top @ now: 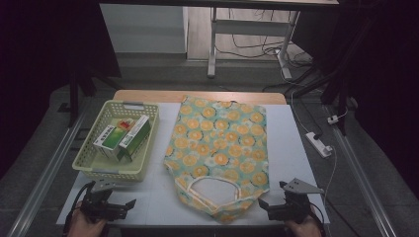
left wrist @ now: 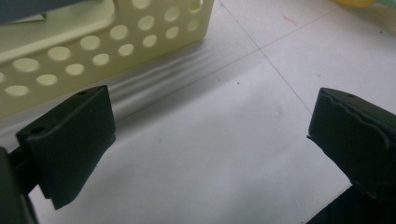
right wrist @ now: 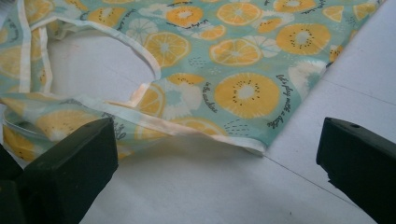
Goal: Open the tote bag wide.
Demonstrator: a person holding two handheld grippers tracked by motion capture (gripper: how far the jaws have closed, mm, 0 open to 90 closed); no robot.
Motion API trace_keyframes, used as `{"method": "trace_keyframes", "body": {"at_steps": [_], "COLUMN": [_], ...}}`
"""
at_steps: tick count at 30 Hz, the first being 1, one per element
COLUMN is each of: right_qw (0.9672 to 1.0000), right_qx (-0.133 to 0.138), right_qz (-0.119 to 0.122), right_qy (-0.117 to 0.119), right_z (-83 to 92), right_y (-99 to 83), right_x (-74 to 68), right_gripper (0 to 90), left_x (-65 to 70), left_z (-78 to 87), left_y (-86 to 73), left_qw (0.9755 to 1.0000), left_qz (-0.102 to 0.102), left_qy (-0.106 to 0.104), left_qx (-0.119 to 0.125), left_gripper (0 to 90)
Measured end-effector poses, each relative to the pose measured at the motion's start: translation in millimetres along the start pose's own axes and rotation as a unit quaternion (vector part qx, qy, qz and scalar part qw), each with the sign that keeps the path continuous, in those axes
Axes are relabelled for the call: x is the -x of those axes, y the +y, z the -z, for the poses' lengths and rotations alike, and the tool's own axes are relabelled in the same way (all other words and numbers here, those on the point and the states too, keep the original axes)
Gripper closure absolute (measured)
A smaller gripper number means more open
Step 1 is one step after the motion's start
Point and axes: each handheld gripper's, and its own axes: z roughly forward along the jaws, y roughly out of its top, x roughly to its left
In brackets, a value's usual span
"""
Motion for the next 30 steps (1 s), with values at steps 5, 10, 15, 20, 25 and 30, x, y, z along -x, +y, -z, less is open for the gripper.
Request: {"method": "trace_keyframes", "body": {"at_steps": [5, 10, 15, 20, 25, 30], "right_qw": [0.9998, 0.9995, 0.9995, 0.9995, 0.9994, 0.9995], "right_qx": [-0.008, -0.011, -0.007, -0.008, -0.010, -0.002], "right_qz": [0.011, 0.016, 0.007, 0.011, 0.014, 0.016], "right_qy": [0.015, 0.023, 0.029, 0.030, 0.029, 0.029], "right_z": [-1.2, -1.9, -0.4, -0.5, -0.1, 3.7], "right_y": [0.6, 0.8, 0.6, 0.8, 1.5, 5.0], "right_x": [-1.5, -2.2, -0.6, -1.3, -1.7, -2.1], "right_gripper": [0.0, 0.0, 0.0, 0.0, 0.0, 0.0], "left_x": [-1.5, -3.1, -3.7, -3.4, -4.7, -6.1], "left_z": [0.7, 0.3, 0.3, 0.4, 1.0, 2.0], "left_y": [-0.5, -0.3, -0.3, -0.4, -0.8, -1.4], "left_qw": [0.9999, 0.9998, 0.9997, 0.9997, 0.9997, 0.9995], "left_qz": [0.001, 0.006, 0.007, 0.006, 0.013, 0.019], "left_qy": [-0.014, -0.021, -0.024, -0.023, -0.023, -0.024], "left_qx": [0.003, 0.000, -0.001, -0.001, 0.002, 0.007], "left_gripper": [1.2, 1.7, 2.1, 2.1, 2.5, 2.8]}}
